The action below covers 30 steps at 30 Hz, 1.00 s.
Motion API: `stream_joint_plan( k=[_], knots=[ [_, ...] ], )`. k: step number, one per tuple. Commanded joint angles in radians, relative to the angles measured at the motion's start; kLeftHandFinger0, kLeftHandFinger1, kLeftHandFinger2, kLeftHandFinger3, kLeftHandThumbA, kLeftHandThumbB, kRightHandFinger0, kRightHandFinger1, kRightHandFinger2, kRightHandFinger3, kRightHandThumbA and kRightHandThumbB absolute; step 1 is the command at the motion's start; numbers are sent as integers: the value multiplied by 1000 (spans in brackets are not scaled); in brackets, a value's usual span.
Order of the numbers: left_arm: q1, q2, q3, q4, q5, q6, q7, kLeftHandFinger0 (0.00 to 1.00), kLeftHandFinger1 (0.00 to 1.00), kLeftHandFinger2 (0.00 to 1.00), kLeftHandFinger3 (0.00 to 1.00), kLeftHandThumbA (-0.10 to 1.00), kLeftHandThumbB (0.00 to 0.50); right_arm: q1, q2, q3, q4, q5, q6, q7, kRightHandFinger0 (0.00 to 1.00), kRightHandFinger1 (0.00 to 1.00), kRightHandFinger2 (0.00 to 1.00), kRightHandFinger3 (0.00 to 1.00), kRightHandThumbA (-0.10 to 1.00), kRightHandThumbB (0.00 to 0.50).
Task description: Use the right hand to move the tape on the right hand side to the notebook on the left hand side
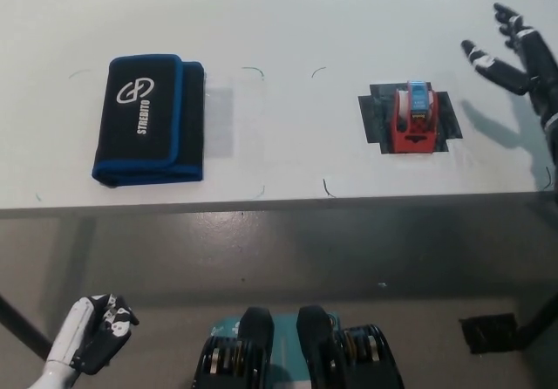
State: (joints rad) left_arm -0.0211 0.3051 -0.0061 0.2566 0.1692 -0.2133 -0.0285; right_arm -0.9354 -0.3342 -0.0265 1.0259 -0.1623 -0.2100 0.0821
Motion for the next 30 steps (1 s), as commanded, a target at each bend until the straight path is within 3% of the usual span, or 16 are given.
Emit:
stream_joint_plan(
  k=[1,9,15,17,24,30],
  knots=[
    [-23,-1,7,-7,11,-46,21,12,0,43,225,286,118,-73,16,13,75,21,-95,-4,1000,1000,1000,1000,706,438],
    [-28,1,12,-9,6,-45,18,10,0,43,220,335,125,-57,63,15,173,39,-166,-12,1000,1000,1000,1000,684,376],
    [-20,3,11,-11,13,-31,16,37,16,82,237,340,121,-35,83,11,198,51,-166,0,1000,1000,1000,1000,699,372],
    [-14,-3,12,-13,3,-29,12,42,17,87,240,325,124,-22,93,9,217,55,-178,-5,1000,1000,1000,1000,718,404],
    [-6,-5,14,-5,-5,-49,11,14,0,63,229,297,125,-6,111,8,244,65,-184,-11,1000,1000,1000,1000,686,378],
    [-10,-3,15,-2,4,-50,15,3,0,68,228,307,131,-6,122,7,261,76,-194,-14,1000,1000,1000,1000,661,389]
  ],
)
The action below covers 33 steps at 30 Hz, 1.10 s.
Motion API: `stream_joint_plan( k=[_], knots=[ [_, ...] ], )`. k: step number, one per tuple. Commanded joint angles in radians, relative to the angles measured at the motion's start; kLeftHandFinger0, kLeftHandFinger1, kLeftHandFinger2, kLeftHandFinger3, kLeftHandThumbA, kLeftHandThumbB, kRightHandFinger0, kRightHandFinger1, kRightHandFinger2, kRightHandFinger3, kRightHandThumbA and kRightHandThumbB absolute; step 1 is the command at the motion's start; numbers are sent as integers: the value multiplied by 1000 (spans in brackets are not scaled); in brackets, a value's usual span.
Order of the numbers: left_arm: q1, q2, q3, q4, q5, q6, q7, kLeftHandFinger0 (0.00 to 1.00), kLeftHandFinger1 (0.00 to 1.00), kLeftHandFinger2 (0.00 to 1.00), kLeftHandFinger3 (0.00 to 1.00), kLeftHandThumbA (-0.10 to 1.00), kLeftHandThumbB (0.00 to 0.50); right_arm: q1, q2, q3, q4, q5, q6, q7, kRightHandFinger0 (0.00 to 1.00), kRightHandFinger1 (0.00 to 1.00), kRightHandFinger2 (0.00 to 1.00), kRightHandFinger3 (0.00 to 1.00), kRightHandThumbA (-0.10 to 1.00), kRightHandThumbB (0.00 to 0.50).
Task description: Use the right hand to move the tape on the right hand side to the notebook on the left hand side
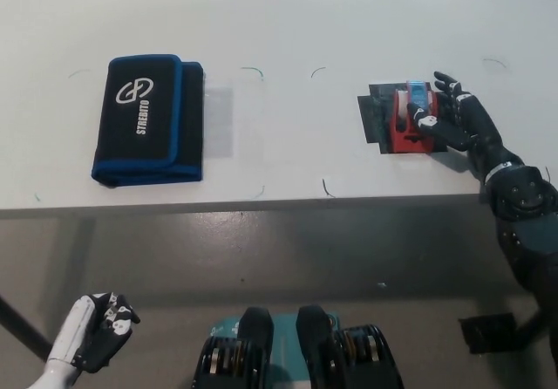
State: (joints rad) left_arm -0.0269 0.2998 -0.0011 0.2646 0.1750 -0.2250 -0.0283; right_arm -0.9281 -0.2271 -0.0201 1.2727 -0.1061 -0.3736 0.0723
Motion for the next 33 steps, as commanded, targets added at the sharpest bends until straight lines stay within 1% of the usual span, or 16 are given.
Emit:
stream_joint_plan(
  k=[1,3,6,8,10,15,17,21,22,23,26,27,29,30,31,33],
  knots=[
    [-3,2,10,-15,-2,-32,15,10,0,69,232,305,132,-12,20,0,19,23,-27,-5,1000,1000,1000,1000,649,380],
    [-3,3,9,-13,3,-38,17,32,12,87,239,311,128,-12,26,7,25,17,-27,-14,1000,1000,1000,1000,655,393],
    [-4,5,10,-5,4,-50,18,40,9,83,238,332,132,-12,44,2,28,27,-32,-10,1000,1000,1000,1000,621,385],
    [-4,5,9,-6,16,-46,24,46,14,94,241,336,129,-18,61,4,31,28,-32,-13,1000,1000,1000,1000,623,408],
    [-4,5,10,-5,15,-46,22,52,18,102,247,329,129,-29,79,17,30,20,-28,-10,1000,1000,1000,1000,635,386],
    [-4,3,11,-10,7,-40,18,44,3,87,241,324,132,-55,104,36,39,1,-21,-30,1000,1000,1000,1000,664,411],
    [-6,2,10,-4,5,-42,16,46,7,93,248,317,128,-69,120,49,38,-9,-20,-40,1000,1000,1000,1000,666,397],
    [-15,-2,8,-4,4,-39,15,30,0,80,244,304,130,-91,138,68,40,-12,-19,-49,1000,1000,1000,1000,678,401],
    [-17,-2,8,-6,2,-38,12,23,0,85,247,272,119,-100,150,70,49,-6,-29,-47,1000,1000,1000,1000,684,440],
    [-18,-3,8,-13,-2,-28,8,19,0,85,243,251,119,-108,162,74,52,-5,-23,-49,1000,1000,1000,1000,693,454],
    [-18,-4,9,-22,-2,-21,7,0,0,76,236,228,117,-115,176,94,62,-19,-17,-67,1000,1000,1000,1000,721,464],
    [-20,-4,10,-23,-5,-21,6,0,0,74,234,235,123,-116,180,101,63,-23,-20,-72,1000,1000,1000,1000,724,455],
    [-21,-4,10,-18,-8,-28,5,0,0,71,229,253,123,-118,188,108,67,-23,-25,-77,1000,1000,1000,1000,731,469],
    [-23,-2,7,-18,3,-27,8,8,5,86,233,301,128,-119,196,103,69,-13,-25,-68,1000,1000,1000,1000,721,471],
    [-25,-1,5,-17,8,-29,10,12,4,86,234,307,125,-119,202,103,71,-8,-26,-64,1000,1000,1000,1000,730,492],
    [-25,1,4,-16,10,-31,8,20,9,92,239,305,120,-116,220,100,81,1,-34,-58,1000,1000,1000,1000,715,483]
  ],
)
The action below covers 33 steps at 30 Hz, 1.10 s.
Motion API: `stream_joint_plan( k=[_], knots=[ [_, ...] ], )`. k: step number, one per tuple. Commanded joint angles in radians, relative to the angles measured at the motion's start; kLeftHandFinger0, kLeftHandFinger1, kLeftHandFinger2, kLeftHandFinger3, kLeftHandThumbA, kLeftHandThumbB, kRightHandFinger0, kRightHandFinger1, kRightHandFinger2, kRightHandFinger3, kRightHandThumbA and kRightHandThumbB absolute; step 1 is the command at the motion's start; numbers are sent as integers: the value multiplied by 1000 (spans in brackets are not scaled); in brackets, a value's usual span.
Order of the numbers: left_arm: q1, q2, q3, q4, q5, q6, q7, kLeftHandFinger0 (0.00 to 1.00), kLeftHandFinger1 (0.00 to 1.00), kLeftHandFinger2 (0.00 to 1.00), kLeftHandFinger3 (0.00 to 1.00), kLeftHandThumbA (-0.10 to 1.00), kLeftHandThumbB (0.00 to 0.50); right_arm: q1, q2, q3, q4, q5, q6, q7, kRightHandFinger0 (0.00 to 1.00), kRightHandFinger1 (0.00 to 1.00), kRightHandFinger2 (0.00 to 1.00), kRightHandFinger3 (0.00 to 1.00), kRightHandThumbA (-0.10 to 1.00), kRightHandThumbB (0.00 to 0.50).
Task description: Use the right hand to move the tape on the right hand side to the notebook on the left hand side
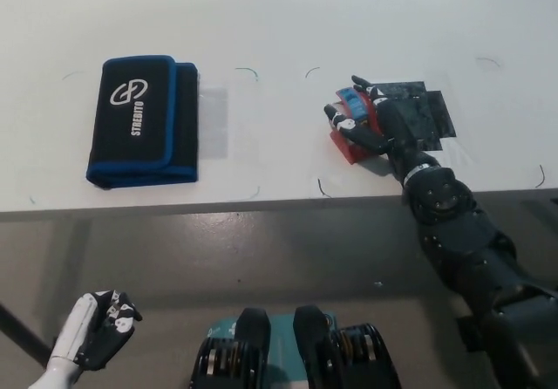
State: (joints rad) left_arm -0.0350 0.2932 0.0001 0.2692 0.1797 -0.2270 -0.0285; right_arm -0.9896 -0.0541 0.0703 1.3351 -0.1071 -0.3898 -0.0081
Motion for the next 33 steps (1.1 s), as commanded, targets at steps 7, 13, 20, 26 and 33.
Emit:
stream_joint_plan(
  k=[7,13,20,26,33],
  knots=[
    [-18,5,3,-24,-1,-35,7,39,9,96,245,332,128,-44,95,23,33,-7,-33,20,1000,1000,1000,1000,737,484],
    [-23,8,2,-25,4,-39,7,14,0,73,242,354,131,-46,130,42,38,-22,-33,11,1000,1000,1000,1000,785,500],
    [-31,7,-2,-19,4,-50,6,0,0,40,228,348,141,-33,179,32,36,5,-27,29,1000,1000,1000,1000,726,488],
    [-35,6,-6,-33,2,-30,-3,0,0,29,226,337,143,-18,215,11,35,35,-36,64,1000,1000,1000,1000,679,487],
    [-42,7,-8,-38,2,-21,-6,0,0,30,225,353,146,-19,235,17,39,30,-35,67,1000,1000,1000,1000,662,479]
  ],
)
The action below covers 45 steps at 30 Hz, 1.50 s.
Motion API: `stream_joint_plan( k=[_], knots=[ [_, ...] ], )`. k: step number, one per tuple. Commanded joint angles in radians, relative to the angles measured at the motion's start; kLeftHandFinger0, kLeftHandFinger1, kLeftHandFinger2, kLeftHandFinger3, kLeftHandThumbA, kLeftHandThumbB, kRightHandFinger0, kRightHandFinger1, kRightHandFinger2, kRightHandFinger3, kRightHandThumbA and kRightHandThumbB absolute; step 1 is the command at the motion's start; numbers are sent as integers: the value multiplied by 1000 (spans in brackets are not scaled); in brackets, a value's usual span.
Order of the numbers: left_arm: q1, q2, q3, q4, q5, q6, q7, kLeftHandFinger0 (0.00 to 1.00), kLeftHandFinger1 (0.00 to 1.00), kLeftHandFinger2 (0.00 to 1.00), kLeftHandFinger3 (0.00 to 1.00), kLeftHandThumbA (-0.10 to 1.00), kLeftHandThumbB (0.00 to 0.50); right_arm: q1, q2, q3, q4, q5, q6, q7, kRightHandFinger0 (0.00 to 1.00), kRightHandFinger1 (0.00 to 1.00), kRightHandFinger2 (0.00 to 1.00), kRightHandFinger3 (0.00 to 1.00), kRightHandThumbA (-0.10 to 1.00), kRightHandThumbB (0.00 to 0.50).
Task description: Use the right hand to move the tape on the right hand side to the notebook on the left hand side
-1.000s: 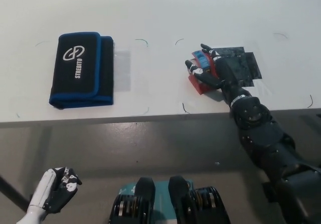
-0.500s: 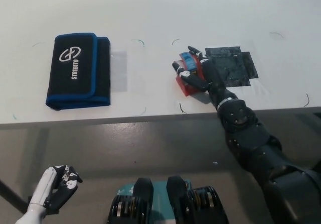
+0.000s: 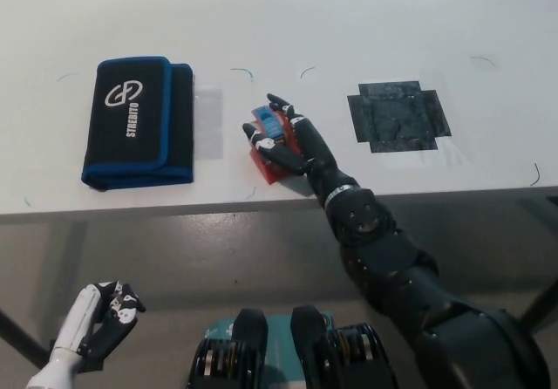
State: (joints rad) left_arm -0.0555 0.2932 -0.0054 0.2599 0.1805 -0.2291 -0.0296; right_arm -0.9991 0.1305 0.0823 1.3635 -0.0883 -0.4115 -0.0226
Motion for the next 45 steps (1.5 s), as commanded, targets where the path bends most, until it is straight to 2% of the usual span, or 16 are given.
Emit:
stream_joint_plan(
  k=[1,7,9,11,15,22,23,27,29,33,35,39,40,43,44,45],
  knots=[
    [-23,8,-3,-32,3,-16,-5,0,0,29,228,376,149,-12,55,8,11,8,-12,77,1000,1000,1000,1000,667,482],
    [-33,10,-2,-29,1,-23,-5,0,0,38,234,384,147,-22,75,10,7,6,-11,66,1000,1000,1000,1000,684,490],
    [-33,11,-2,-32,1,-14,-7,4,0,49,244,388,145,-20,80,1,7,20,-18,88,1000,1000,1000,1000,663,471],
    [-35,11,-2,-29,4,-15,-5,19,8,61,246,384,146,-21,90,17,7,2,-11,71,1000,1000,1000,1000,700,499],
    [-35,8,-5,-31,17,-10,0,12,0,65,252,406,144,-18,98,29,8,-6,-16,78,1000,1000,1000,1000,721,500],
    [-31,11,-6,-32,18,-14,-3,3,0,57,253,393,139,-15,97,43,1,-9,-18,80,1000,1000,1000,1000,735,494],
    [-30,10,-7,-35,17,-14,-3,6,0,57,250,382,133,-14,95,41,-1,-6,-13,81,1000,1000,1000,1000,722,476],
    [-29,8,-5,-41,11,-5,-7,3,0,56,241,348,128,-18,78,49,-5,-13,-19,66,1000,1000,1000,1000,708,482],
    [-28,10,-5,-38,14,-13,-4,0,0,49,238,328,122,-18,64,44,-4,-5,-32,74,1000,1000,1000,1000,678,444],
    [-26,15,-6,-31,18,-16,-6,0,0,49,244,294,103,-14,32,51,-13,-12,-43,77,1000,1000,1000,1000,736,494],
    [-25,13,-3,-27,9,-20,-7,0,0,45,239,281,105,-11,24,51,-17,-8,-43,84,1000,1000,1000,1000,748,500],
    [-19,11,0,-31,7,-16,-3,0,0,31,231,238,100,-7,-34,77,-46,-39,-58,54,1000,1000,1000,1000,807,488],
    [-19,12,0,-31,9,-17,-3,0,0,36,235,232,95,-2,-53,92,-68,-58,-59,40,1000,1000,1000,1000,859,498],
    [-14,15,1,-32,6,-21,-5,0,0,33,238,208,96,27,-109,131,-154,-100,-59,19,1000,1000,1000,1000,906,500],
    [-12,15,2,-30,7,-24,-3,0,0,29,236,210,100,35,-120,144,-174,-115,-59,13,1000,1000,1000,1000,941,493],
    [-10,13,4,-28,5,-24,-1,0,0,25,230,207,97,71,-164,172,-261,-161,-59,3,1000,1000,1000,1000,920,463]
  ],
)
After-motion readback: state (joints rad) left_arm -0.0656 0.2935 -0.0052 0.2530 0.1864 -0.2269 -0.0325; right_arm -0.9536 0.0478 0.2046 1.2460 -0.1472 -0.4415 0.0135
